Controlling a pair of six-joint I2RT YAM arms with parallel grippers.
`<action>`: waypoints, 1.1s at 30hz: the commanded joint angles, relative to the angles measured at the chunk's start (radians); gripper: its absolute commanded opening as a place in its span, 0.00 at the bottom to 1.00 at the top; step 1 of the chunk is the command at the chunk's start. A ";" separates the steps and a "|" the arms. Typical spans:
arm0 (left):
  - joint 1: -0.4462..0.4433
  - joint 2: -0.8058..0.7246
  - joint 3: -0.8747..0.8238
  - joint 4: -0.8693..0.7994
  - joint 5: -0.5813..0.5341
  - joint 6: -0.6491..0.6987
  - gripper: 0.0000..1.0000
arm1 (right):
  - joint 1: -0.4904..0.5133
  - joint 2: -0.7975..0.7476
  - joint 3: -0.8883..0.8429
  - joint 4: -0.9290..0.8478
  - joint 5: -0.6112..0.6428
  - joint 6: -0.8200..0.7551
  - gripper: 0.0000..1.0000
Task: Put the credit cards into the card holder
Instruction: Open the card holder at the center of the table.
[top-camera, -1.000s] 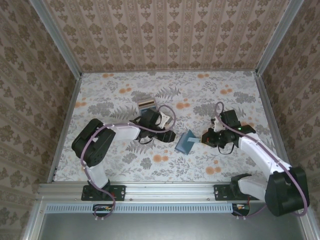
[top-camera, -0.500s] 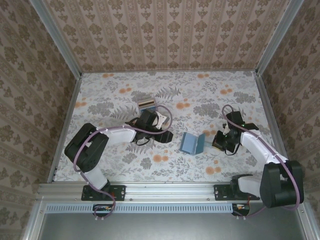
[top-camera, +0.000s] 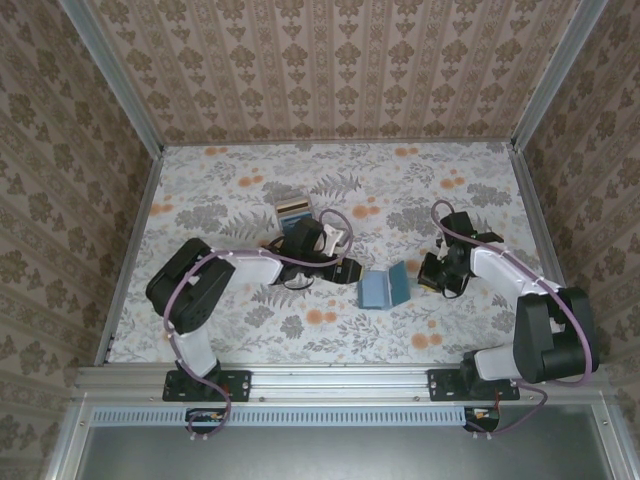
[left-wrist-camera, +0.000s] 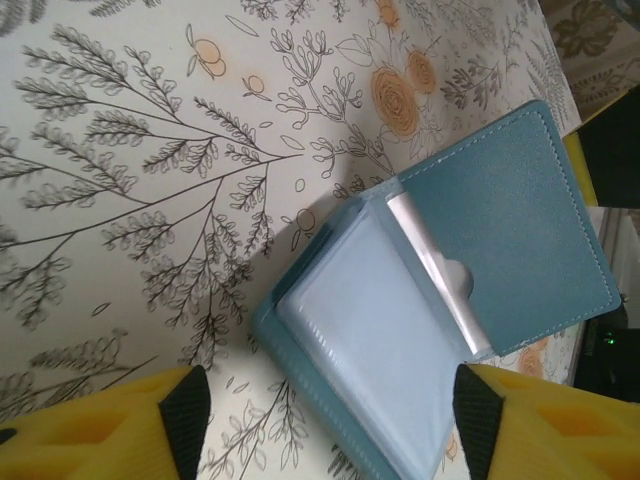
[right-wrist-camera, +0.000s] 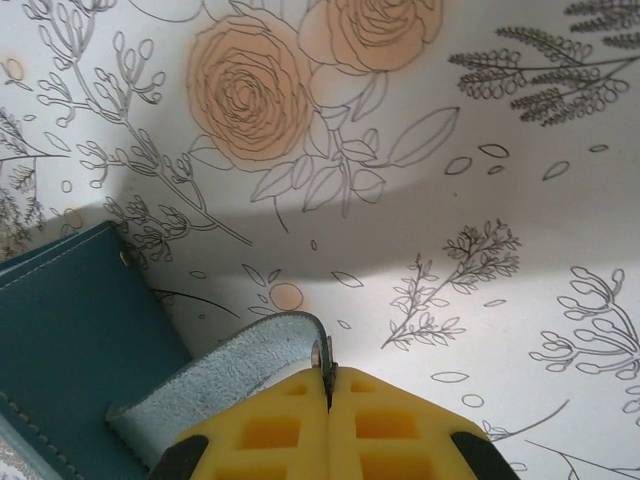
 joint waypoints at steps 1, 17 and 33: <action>-0.012 0.041 0.027 0.043 0.050 -0.047 0.57 | 0.005 0.008 0.024 0.000 -0.006 -0.023 0.00; -0.009 0.048 0.058 -0.085 0.121 -0.068 0.54 | 0.003 0.022 0.011 -0.052 0.112 -0.021 0.00; -0.019 0.075 0.038 0.035 0.176 -0.142 0.26 | 0.005 -0.061 -0.032 -0.013 0.087 -0.015 0.01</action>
